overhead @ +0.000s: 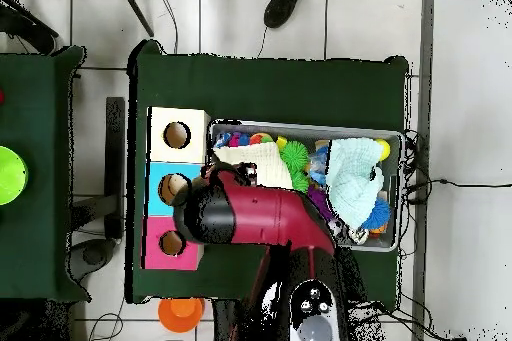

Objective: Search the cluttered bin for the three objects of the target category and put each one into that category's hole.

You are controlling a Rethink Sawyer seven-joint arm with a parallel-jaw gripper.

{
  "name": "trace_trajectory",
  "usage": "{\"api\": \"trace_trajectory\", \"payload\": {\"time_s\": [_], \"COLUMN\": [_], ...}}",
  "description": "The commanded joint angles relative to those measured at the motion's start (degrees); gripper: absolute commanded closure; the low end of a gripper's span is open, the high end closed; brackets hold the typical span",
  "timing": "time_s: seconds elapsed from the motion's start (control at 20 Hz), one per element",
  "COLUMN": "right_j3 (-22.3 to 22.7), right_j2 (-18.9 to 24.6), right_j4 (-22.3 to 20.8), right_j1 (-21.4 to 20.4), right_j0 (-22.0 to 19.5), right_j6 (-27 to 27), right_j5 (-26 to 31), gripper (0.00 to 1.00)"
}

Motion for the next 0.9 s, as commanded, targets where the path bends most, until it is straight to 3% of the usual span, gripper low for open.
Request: {"api": "trace_trajectory", "payload": {"time_s": [0.05, 0.4, 0.9], "right_j3": [-6.28, -7.11, -7.86], "right_j2": [5.05, 8.9, 12.98], "right_j4": [-3.05, -4.99, -6.14], "right_j1": [7.31, 11.78, 13.02], "right_j0": [-4.53, -7.98, -9.06], "right_j6": [2.85, 1.82, 3.07], "right_j5": [-5.12, -11.76, -12.88], "gripper": [0.0, 0.0, 0.0]}}
